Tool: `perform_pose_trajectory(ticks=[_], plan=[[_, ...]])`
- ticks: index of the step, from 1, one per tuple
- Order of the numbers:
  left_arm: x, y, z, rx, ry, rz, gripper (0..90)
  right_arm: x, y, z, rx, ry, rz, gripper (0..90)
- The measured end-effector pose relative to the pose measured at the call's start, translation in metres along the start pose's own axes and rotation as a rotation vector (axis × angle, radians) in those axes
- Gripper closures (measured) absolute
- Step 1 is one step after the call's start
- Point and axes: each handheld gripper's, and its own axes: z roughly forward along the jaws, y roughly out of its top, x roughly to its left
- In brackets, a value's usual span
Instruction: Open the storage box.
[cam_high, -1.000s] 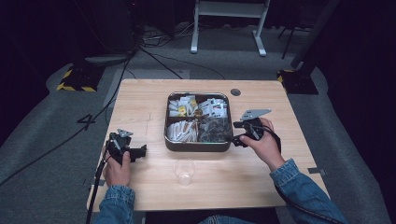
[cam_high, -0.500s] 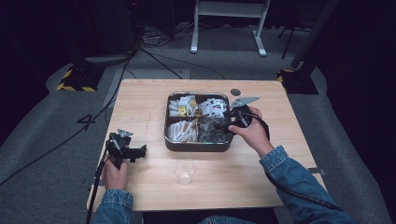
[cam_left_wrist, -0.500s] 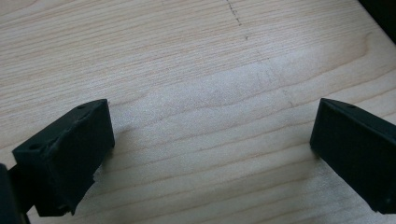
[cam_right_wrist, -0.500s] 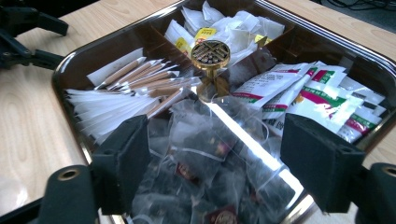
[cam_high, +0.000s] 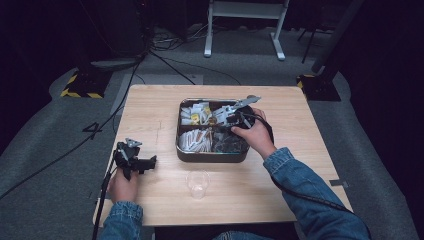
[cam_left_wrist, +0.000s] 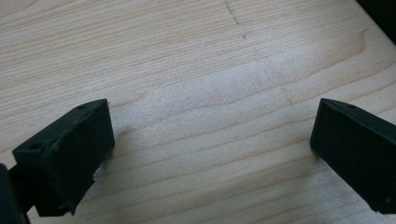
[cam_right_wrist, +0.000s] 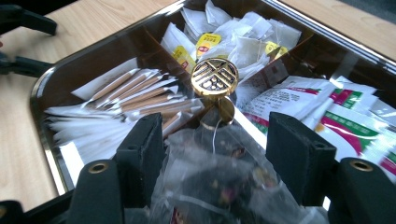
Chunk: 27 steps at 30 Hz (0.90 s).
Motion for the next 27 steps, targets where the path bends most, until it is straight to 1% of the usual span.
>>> perform_pose_trajectory(ticks=[2, 3, 4, 5, 9, 10, 15, 17, 19, 20, 21, 23, 26, 27], plan=[[0.0, 0.0, 0.0, 0.0, 0.0, 0.0, 0.1, 0.0, 0.003, 0.007, 0.007, -0.006, 0.0, 40.1], [0.0, 0.0, 0.0, 0.0, 0.0, 0.0, 0.1, 0.0, 0.003, 0.007, 0.007, -0.006, 0.0, 40.1], [0.0, 0.0, 0.0, 0.0, 0.0, 0.0, 0.1, 0.001, 0.005, 0.013, 0.019, -0.013, -0.003, 41.2], [0.0, 0.0, 0.0, 0.0, 0.001, -0.001, 0.1, 0.001, 0.006, 0.016, 0.021, -0.02, -0.002, 41.8], [0.0, 0.0, 0.0, 0.0, 0.003, -0.002, 0.0, 0.002, 0.008, 0.022, 0.016, -0.02, 0.005, 43.7], [0.0, 0.0, 0.0, 0.0, 0.003, -0.002, 0.0, 0.002, 0.009, 0.026, 0.019, -0.019, 0.004, 45.7], [0.0, 0.0, 0.0, 0.0, 0.003, -0.003, 0.0, 0.003, 0.013, 0.034, 0.027, -0.02, 0.002, 48.8], [0.0, 0.0, 0.0, 0.001, 0.002, -0.001, 0.0, 0.001, 0.014, 0.04, 0.03, -0.014, 0.017, 54.5], [0.0, 0.0, 0.0, 0.0, 0.003, -0.002, 0.0, 0.001, 0.015, 0.041, 0.025, -0.012, 0.023, 55.4], [-0.001, 0.0, 0.0, 0.0, 0.003, -0.003, 0.0, 0.001, 0.015, 0.042, 0.025, -0.019, 0.022, 57.6], [-0.001, 0.0, 0.0, 0.0, 0.004, -0.003, 0.0, 0.002, 0.016, 0.043, 0.033, -0.03, 0.008, 57.7], [-0.001, 0.0, 0.0, 0.0, 0.004, -0.002, 0.0, 0.006, 0.016, 0.044, 0.042, -0.065, -0.046, 57.7], [-0.001, 0.0, 0.0, 0.0, 0.004, -0.002, 0.0, 0.006, 0.015, 0.044, 0.033, -0.066, -0.038, 57.8], [-0.001, 0.0, 0.0, 0.0, 0.005, -0.002, 0.0, 0.006, 0.013, 0.044, 0.014, -0.066, -0.035, 57.9]])
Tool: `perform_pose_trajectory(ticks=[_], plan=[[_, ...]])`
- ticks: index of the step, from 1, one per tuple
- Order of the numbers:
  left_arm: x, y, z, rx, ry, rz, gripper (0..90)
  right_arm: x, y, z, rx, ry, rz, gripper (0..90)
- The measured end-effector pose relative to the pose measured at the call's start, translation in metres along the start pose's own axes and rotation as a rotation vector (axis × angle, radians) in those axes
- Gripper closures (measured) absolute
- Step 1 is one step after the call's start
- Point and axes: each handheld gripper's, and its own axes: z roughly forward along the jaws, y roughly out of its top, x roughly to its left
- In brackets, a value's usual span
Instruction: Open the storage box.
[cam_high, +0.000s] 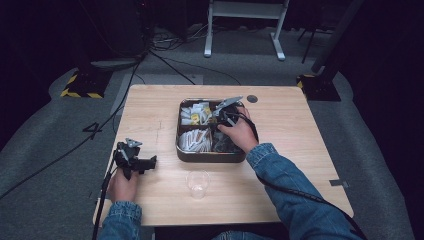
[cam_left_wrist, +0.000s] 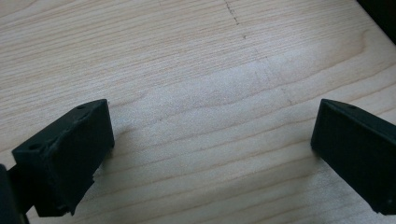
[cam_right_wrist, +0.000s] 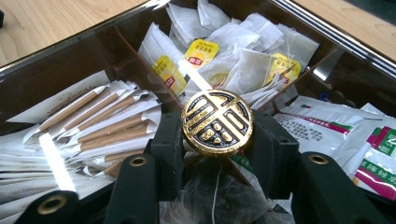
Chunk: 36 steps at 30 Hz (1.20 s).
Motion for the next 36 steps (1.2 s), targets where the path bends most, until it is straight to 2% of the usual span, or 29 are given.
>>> perform_pose_trajectory(ticks=[5, 17, 23, 36], plan=[[0.0, 0.0, 0.0, -0.001, 0.001, -0.001, 0.0, 0.0, -0.005, 0.0, -0.038, -0.002, 0.001, 58.0], [0.0, 0.0, 0.0, -0.001, 0.0, -0.004, 0.0, 0.005, -0.004, 0.0, -0.047, -0.036, 0.015, 58.6], [0.0, 0.0, 0.0, -0.001, 0.001, -0.005, 0.0, 0.004, -0.001, -0.002, -0.038, -0.032, 0.011, 58.7], [-0.001, 0.0, 0.0, 0.0, 0.003, -0.007, 0.0, 0.002, 0.016, -0.033, -0.09, -0.023, 0.013, 58.6]])
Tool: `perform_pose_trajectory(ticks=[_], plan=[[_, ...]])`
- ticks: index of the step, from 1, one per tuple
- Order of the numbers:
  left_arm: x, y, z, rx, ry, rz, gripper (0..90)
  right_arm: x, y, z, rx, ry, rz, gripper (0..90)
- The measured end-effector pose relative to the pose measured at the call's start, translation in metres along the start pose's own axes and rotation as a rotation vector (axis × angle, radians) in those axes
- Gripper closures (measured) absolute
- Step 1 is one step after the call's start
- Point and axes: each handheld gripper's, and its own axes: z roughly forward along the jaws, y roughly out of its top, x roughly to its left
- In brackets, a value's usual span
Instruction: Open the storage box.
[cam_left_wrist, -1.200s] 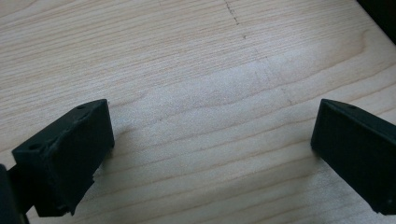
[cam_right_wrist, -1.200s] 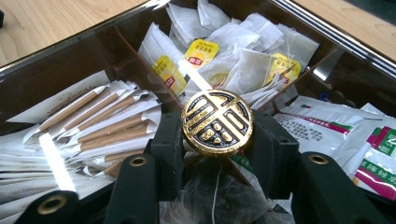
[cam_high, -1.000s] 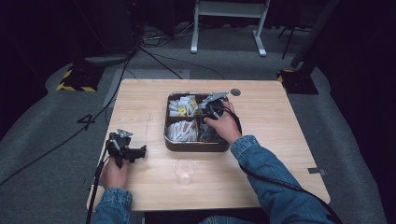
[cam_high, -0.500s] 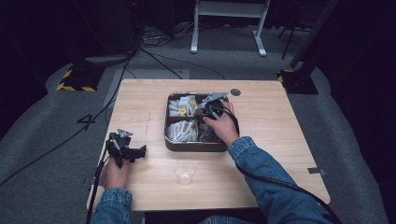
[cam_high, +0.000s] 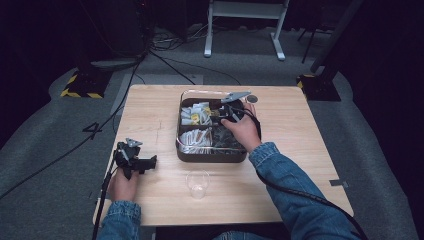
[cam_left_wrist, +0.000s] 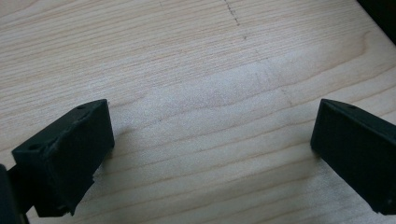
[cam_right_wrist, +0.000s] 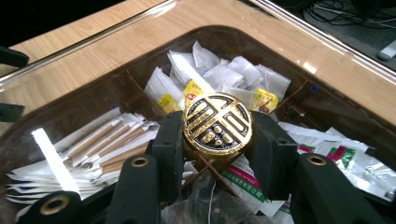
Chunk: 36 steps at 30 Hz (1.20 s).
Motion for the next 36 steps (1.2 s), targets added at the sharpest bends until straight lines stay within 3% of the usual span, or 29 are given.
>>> perform_pose_trajectory(ticks=[19, 36], plan=[[0.0, 0.0, 0.0, 0.001, 0.0, -0.001, 0.0, -0.008, 0.002, -0.025, -0.05, -0.001, 0.02, 58.6], [0.001, 0.003, 0.002, -0.003, 0.005, -0.003, 0.0, -0.033, -0.025, -0.082, -0.064, -0.04, 0.038, 58.5]])
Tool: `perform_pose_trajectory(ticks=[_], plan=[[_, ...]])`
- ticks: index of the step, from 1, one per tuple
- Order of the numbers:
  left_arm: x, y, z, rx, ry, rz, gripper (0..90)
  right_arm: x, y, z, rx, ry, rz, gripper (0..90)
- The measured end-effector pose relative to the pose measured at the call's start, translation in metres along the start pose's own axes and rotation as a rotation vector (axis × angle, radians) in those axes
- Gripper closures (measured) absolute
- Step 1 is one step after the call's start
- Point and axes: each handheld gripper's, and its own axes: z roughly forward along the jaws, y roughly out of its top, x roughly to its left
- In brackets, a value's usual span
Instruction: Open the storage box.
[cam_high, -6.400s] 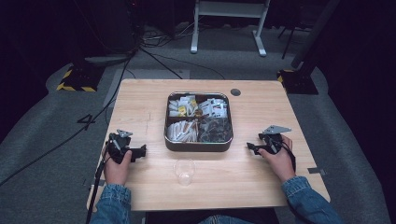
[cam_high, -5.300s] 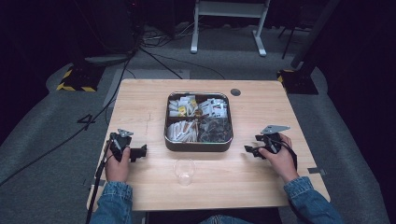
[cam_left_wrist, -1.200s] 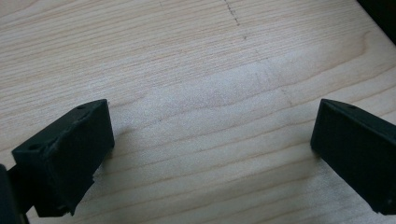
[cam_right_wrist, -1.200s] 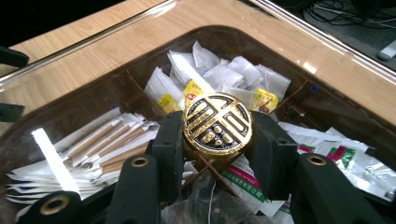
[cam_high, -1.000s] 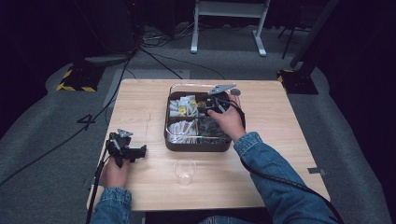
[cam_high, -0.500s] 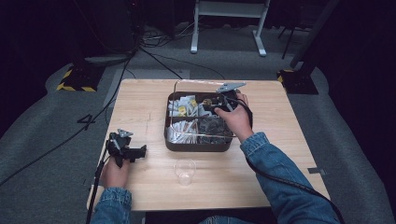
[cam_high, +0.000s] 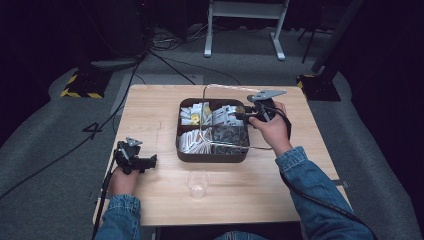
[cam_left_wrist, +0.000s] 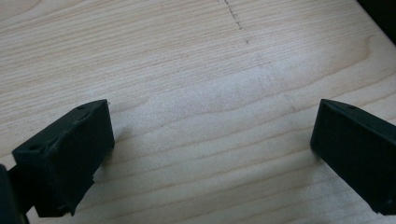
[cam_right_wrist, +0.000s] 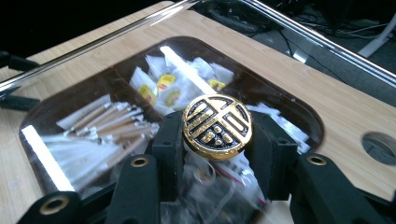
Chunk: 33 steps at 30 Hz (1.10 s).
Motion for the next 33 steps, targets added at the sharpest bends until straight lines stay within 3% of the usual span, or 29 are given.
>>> perform_pose_trajectory(ticks=[11, 20, 33], plan=[[0.002, 0.001, 0.001, 0.001, -0.004, 0.008, 0.0, -0.025, -0.019, -0.039, -0.017, -0.061, 0.023, 58.5], [0.002, 0.001, 0.001, 0.002, -0.004, 0.01, 0.0, -0.045, -0.038, -0.069, -0.046, -0.077, 0.047, 58.5], [0.002, 0.001, 0.001, 0.0, -0.003, 0.009, 0.0, -0.043, -0.066, -0.101, -0.055, -0.099, 0.048, 58.5]])
